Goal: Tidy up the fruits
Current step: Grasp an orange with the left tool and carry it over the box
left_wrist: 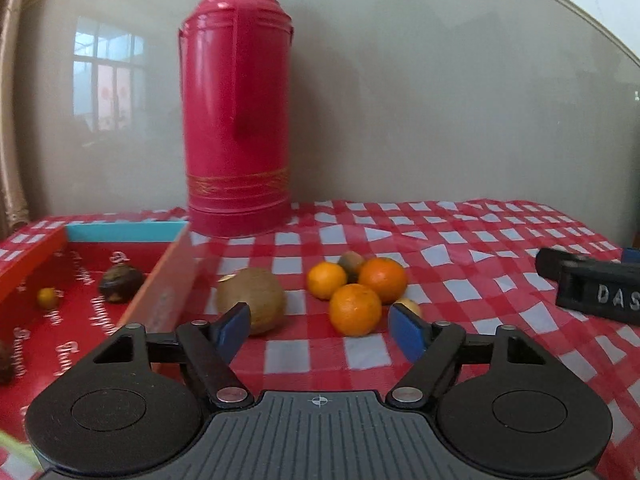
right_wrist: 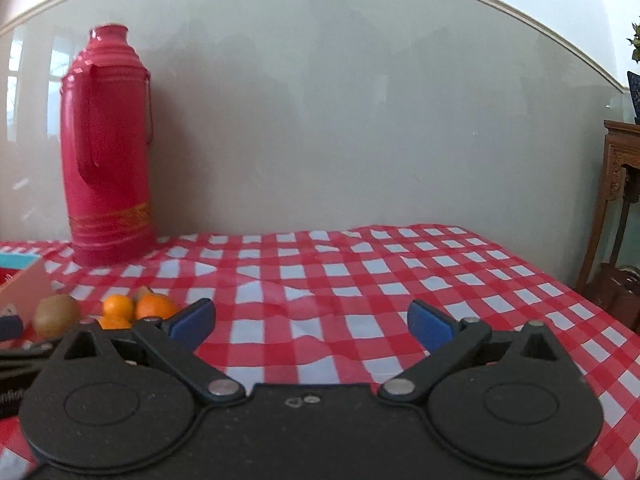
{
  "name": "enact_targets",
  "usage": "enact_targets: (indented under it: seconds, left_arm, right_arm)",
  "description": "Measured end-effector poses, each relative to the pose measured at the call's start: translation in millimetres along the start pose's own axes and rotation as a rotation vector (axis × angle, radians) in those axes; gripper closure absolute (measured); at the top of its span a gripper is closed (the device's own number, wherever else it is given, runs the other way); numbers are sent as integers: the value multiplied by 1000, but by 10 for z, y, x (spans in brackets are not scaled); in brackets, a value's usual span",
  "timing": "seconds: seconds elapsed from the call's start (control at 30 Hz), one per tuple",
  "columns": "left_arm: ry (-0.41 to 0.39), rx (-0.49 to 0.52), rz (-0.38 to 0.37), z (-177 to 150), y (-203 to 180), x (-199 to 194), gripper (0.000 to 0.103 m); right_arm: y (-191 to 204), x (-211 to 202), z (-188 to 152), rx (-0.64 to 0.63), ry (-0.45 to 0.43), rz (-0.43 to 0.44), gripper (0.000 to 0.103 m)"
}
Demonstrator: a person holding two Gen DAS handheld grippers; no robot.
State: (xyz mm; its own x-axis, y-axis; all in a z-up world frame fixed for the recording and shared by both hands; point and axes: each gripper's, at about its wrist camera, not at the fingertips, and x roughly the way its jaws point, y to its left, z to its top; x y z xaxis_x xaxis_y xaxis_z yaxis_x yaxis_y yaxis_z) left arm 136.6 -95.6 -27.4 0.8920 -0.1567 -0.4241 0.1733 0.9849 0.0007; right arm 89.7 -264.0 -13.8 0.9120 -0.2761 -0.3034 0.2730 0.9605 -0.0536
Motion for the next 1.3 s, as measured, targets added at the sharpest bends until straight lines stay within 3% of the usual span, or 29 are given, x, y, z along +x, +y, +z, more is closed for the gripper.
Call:
enact_targets:
  seconds: [0.07, 0.17, 0.37, 0.4, 0.43, 0.47, 0.63, 0.77, 1.03, 1.3]
  left_arm:
    - [22, 6, -1, 19, -44, 116, 27]
    - [61, -7, -18, 47, -72, 274, 36]
    - [103, -20, -22, 102, -143, 482, 38]
    - [103, -16, -19, 113, -156, 506, 41]
    - [118, -6, -16, 116, -167, 536, 57]
    - [146, 0, -39, 114, -181, 579, 65]
    - [142, 3, -46, 91, -193, 525, 66]
    - [81, 29, -29, 140, -82, 280, 66]
    - [-37, -57, 127, 235, 602, -288, 66]
    - [-4, -117, 266, 46, 1262, -555, 65]
  right_arm:
    - [-39, 63, -4, -2, 12, -10, 6]
    - [-97, 185, -9, 1, 32, -38, 6]
    - [-191, 246, -30, 3, 42, -47, 6]
    - [-202, 250, -33, 5, 42, -45, 6]
    - [-209, 260, -31, 4, 43, -46, 6]
    - [-213, 270, -33, 2, 46, -48, 6]
    - [-203, 282, -23, 1, 43, -45, 6]
    - [-171, 266, 21, 28, 26, -15, 6]
    - [105, 212, 99, 50, 6, 84, 6]
    - [471, 9, 69, -30, -5, 149, 6]
